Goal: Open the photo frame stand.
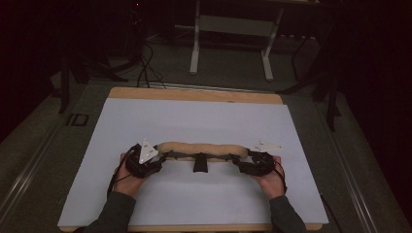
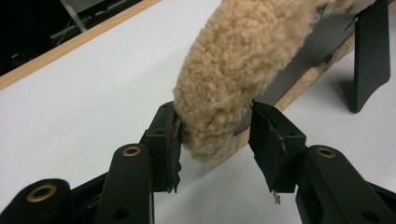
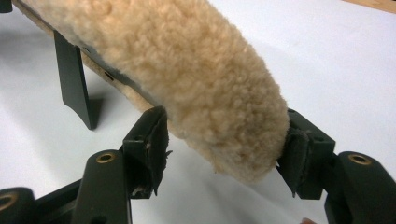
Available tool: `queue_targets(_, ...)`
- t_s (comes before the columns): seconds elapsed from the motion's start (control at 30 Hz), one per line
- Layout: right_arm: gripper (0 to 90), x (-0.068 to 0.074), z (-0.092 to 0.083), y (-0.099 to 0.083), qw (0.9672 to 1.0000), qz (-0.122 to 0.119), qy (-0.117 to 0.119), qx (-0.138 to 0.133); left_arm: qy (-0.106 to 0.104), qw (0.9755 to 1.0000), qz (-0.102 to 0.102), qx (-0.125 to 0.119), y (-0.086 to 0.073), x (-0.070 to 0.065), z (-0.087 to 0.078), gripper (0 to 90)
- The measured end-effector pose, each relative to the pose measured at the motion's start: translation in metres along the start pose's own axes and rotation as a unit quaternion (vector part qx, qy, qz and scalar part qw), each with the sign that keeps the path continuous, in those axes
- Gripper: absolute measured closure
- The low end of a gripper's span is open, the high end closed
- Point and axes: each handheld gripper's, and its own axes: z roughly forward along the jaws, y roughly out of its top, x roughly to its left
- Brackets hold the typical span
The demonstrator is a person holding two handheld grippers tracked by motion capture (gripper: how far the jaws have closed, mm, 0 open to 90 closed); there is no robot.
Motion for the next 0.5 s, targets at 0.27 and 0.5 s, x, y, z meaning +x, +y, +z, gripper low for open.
queue_targets(0.27,38.1,0.0003,-0.0003,-0.0010,1.0000,0.006,0.002,0.000,-0.005,0.9999,-0.012,-0.004,-0.0011,0.0002,-0.0003,53.3)
queue_targets(0.5,37.8,0.0010,-0.0015,-0.0017,1.0000,0.008,0.001,0.003,-0.010,0.9998,-0.019,-0.004,-0.0014,0.0007,-0.0010,51.7)
